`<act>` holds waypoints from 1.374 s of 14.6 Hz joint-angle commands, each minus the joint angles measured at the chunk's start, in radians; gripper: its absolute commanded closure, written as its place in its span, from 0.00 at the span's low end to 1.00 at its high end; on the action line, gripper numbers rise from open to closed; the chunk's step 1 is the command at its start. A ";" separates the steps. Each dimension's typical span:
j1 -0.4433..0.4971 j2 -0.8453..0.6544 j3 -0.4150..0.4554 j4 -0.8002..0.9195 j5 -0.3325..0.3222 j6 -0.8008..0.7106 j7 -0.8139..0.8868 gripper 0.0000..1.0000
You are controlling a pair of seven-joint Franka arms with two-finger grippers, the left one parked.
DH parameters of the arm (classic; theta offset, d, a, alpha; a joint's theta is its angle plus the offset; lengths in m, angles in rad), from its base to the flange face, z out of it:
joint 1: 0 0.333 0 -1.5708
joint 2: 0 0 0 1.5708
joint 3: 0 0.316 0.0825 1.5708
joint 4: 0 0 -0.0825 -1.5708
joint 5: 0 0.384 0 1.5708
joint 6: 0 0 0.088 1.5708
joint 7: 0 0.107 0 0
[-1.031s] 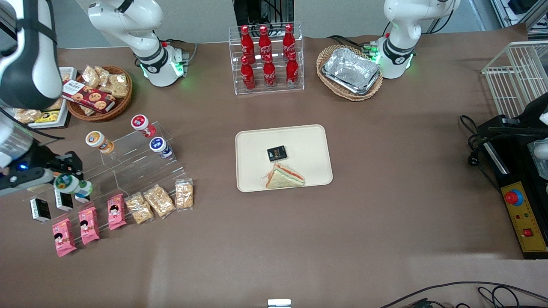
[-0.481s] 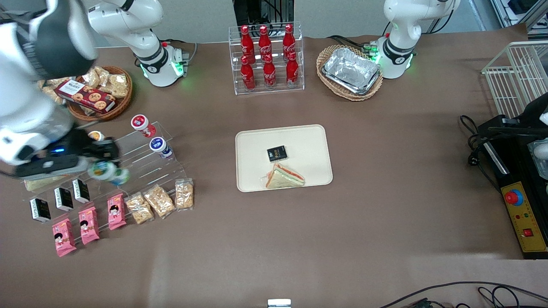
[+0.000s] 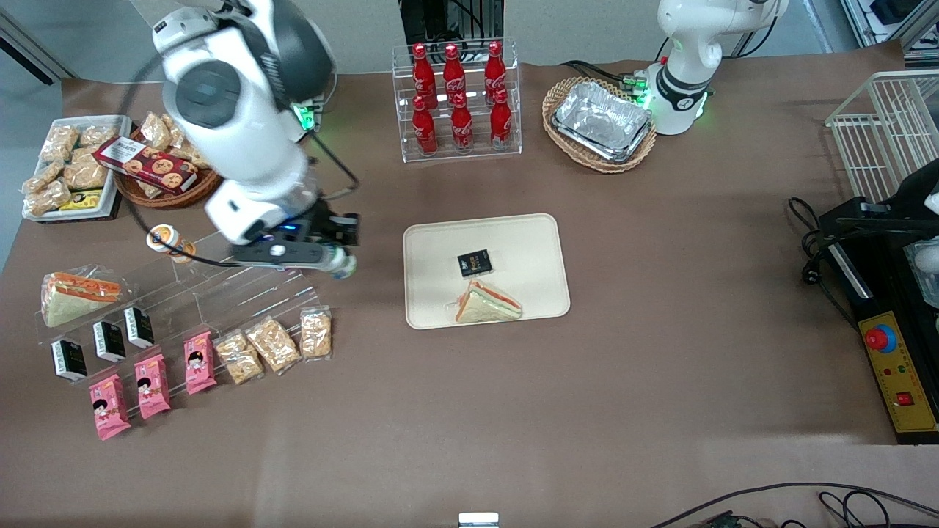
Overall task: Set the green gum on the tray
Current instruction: 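Lift the canister out of the rack and carry it over the tray, then lower the canister onto the tray beside the black packet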
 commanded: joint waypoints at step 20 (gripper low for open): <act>0.302 0.209 -0.018 -0.508 -0.032 0.763 0.544 0.55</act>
